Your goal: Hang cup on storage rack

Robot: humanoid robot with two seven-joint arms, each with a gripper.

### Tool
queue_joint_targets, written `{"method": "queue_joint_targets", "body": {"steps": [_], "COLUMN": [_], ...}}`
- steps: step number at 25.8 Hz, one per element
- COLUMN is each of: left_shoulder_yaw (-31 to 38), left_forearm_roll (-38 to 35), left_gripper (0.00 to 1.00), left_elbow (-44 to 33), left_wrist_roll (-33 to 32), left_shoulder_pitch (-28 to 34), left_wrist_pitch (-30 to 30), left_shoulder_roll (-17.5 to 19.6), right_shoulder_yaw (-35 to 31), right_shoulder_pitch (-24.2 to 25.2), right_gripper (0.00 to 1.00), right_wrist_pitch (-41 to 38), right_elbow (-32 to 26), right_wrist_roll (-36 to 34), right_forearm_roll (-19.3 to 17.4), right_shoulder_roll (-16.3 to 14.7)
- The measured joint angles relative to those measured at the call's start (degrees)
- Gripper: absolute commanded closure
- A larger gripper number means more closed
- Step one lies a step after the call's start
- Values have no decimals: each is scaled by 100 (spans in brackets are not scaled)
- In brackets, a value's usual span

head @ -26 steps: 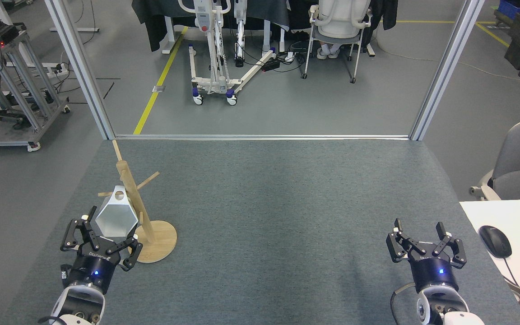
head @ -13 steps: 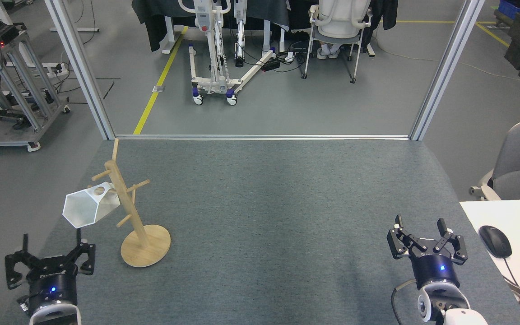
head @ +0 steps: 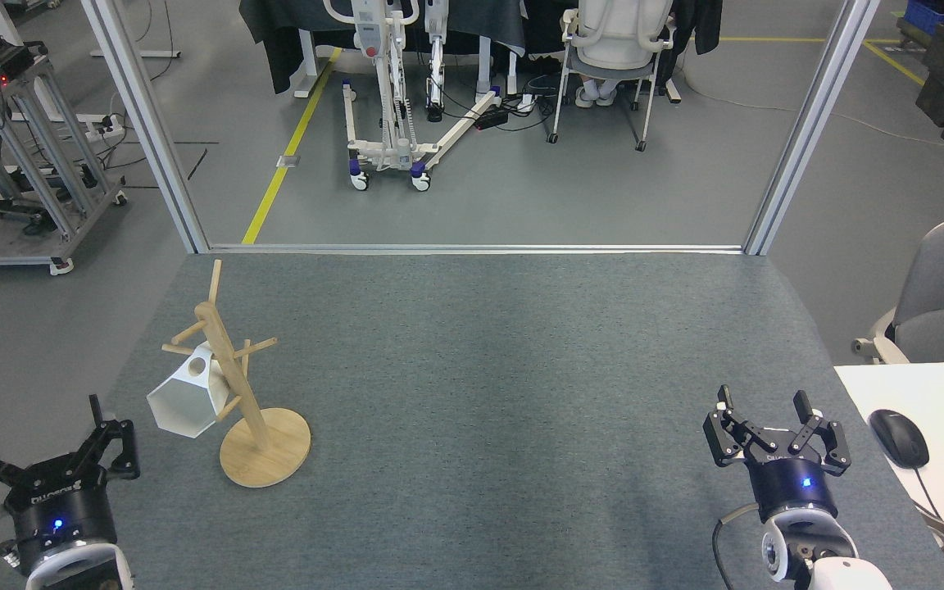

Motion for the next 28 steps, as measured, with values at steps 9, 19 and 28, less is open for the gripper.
{"method": "queue_joint_targets", "body": {"steps": [9, 19, 28], "left_shoulder_yaw": [-46, -1095, -1591], "left_forearm_roll": [568, 336, -149], "left_gripper": [0, 0, 0], "left_elbow": [-963, -676, -82], "left_wrist_roll": [-67, -583, -683], "left_shoulder_pitch": [64, -211, -543], "left_wrist_pitch": [-3053, -3482, -3244], "left_shoulder_roll": [-519, -1444, -1716], "right_shoulder_yaw": [-5, -339, -677], "right_shoulder_pitch": [42, 589, 1012], "right_gripper": [1, 1, 1], "right_wrist_pitch": [-170, -444, -426], "right_elbow": [-345, -1297, -1555], "right_wrist_roll": [345, 369, 385], "right_forearm_roll": [2, -197, -428], "right_shoulder_roll": [-27, -107, -49]}}
